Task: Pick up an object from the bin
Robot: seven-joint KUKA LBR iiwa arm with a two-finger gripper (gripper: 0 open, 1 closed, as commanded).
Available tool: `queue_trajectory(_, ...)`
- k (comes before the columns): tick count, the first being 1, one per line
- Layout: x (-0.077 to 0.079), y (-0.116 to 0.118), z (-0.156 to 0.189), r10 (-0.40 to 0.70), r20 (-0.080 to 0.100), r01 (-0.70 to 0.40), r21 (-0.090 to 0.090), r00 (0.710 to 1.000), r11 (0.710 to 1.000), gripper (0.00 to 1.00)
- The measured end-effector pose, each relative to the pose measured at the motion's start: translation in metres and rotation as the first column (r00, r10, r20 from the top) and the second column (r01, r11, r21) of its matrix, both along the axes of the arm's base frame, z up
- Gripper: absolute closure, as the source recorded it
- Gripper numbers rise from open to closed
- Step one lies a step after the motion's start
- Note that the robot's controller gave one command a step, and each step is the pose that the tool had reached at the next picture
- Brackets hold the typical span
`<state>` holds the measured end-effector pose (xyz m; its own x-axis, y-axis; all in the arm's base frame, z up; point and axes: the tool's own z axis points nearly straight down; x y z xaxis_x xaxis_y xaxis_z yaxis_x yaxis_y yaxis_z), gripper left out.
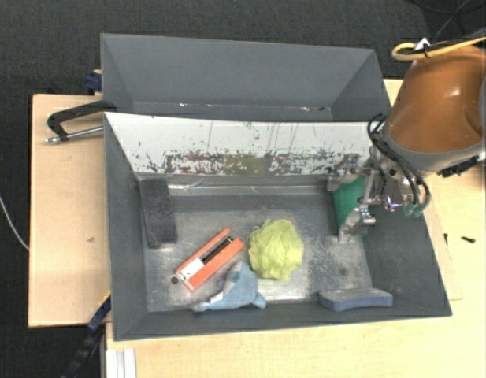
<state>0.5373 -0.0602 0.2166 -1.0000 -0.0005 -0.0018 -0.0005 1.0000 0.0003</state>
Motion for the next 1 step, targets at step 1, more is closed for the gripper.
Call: queue_trajectory(1,0.0,0.0,0.0,0.0,0.0,0.0,0.0,1.0,1.0,1.0)
